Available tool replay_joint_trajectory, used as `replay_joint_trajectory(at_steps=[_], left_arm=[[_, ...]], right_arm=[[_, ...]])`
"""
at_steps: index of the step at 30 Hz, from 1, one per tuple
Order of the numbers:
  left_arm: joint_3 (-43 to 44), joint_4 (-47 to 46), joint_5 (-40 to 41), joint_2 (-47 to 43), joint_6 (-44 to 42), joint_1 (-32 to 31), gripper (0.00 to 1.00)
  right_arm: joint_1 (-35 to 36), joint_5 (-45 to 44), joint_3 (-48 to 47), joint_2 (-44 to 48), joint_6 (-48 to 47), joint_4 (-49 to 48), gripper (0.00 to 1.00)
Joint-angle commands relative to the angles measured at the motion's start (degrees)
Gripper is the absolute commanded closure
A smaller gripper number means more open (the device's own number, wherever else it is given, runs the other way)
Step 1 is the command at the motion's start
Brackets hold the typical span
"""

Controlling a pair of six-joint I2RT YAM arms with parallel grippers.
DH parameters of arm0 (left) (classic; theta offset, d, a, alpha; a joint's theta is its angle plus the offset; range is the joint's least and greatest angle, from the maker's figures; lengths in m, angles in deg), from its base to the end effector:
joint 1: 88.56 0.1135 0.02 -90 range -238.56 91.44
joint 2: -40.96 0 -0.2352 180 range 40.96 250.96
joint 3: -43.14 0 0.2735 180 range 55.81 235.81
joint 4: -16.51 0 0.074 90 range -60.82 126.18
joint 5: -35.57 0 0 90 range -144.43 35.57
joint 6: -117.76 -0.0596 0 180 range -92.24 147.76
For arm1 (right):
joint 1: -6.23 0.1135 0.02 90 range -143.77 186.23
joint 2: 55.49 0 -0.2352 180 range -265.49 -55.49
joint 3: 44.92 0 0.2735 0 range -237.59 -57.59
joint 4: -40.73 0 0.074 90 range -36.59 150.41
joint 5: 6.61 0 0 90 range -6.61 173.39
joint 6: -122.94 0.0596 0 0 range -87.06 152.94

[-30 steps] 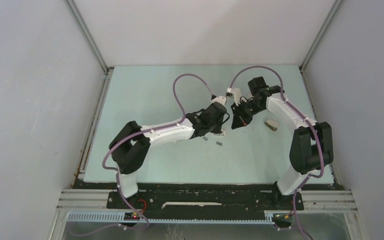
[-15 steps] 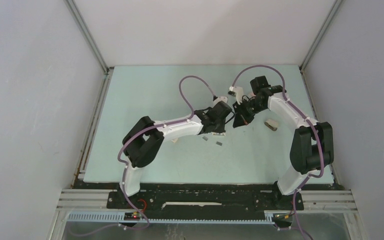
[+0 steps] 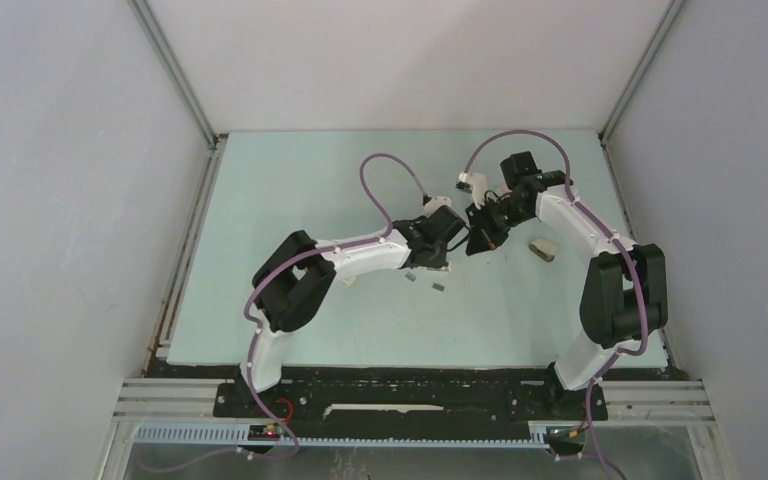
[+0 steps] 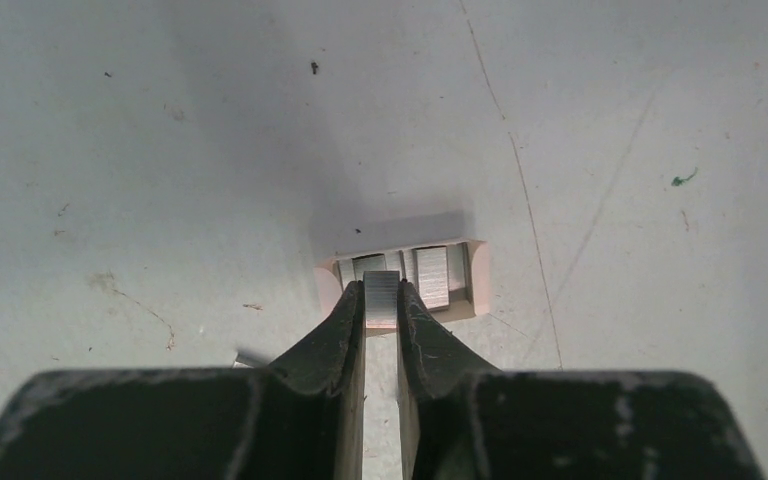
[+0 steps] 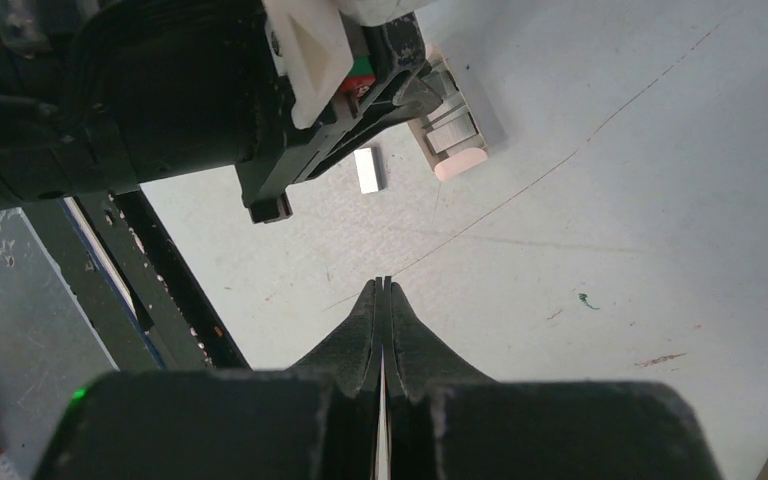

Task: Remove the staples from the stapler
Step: Place the staple in the staple box.

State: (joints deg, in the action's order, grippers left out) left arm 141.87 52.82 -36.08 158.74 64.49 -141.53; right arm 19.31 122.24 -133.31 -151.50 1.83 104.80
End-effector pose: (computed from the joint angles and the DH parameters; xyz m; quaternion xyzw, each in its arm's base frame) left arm 0.2934 -0.3578 0.1249 0.0861 0.9397 -0.0994 0.3157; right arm 0.3359 0.1164 0.1968 -0.3992 0.8428 0.3008 0.1996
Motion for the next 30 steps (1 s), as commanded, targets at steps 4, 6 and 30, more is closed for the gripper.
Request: replay_joint_trajectory(at_steps=[4,6,30], left_arm=[[3.3,0.7,2.2,1.5,1.9,0.4,0.96],[3.4,0.7,1.8,1.7,2.1,0.5,0.94],[3.0,0.7,-2.0,-0.6,2.9,1.6,0.69]], right_arm=[[-0.2,0.0,-0.7,0.4,0.6,-0.4,0.99],[-0.2,0.1,-0.8,0.4,0.5,-0.4,0.99],[-0.2,1.1,-0.8,0.2,-0.1,0.1,0.99]])
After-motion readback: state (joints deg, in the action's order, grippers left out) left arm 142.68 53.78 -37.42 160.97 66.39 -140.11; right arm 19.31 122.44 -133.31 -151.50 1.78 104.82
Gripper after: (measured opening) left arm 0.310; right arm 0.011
